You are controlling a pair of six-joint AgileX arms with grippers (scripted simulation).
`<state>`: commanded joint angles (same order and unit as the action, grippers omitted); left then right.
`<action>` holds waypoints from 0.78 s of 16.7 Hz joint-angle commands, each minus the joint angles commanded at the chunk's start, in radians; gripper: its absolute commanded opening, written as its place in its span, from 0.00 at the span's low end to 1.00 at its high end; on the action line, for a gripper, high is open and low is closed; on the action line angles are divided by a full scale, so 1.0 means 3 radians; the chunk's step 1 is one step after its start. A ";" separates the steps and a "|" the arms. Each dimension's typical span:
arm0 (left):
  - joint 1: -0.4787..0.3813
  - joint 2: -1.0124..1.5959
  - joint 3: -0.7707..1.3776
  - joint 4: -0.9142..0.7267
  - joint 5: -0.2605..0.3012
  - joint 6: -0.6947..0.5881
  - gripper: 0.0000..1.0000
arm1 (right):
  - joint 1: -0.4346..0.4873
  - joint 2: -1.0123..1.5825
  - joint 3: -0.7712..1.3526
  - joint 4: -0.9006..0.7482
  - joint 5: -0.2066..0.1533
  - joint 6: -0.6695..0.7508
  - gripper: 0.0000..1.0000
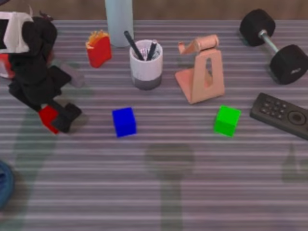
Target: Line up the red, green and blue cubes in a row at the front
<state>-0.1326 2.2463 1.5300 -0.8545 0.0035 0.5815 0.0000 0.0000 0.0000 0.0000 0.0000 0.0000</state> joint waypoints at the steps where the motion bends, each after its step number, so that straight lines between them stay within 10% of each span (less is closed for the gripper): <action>1: 0.0000 0.0000 0.0000 0.0000 0.0000 0.0000 0.77 | 0.0000 0.0000 0.0000 0.0000 0.0000 0.0000 1.00; 11: 0.0000 0.0000 0.0000 0.0000 0.0000 0.0000 0.02 | 0.0000 0.0000 0.0000 0.0000 0.0000 0.0000 1.00; 13: 0.0000 0.0000 0.0000 0.0000 0.0000 0.0000 0.00 | 0.0000 0.0000 0.0000 0.0000 0.0000 0.0000 1.00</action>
<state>-0.1326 2.2463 1.5300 -0.8545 0.0035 0.5815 0.0000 0.0000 0.0000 0.0000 0.0000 0.0000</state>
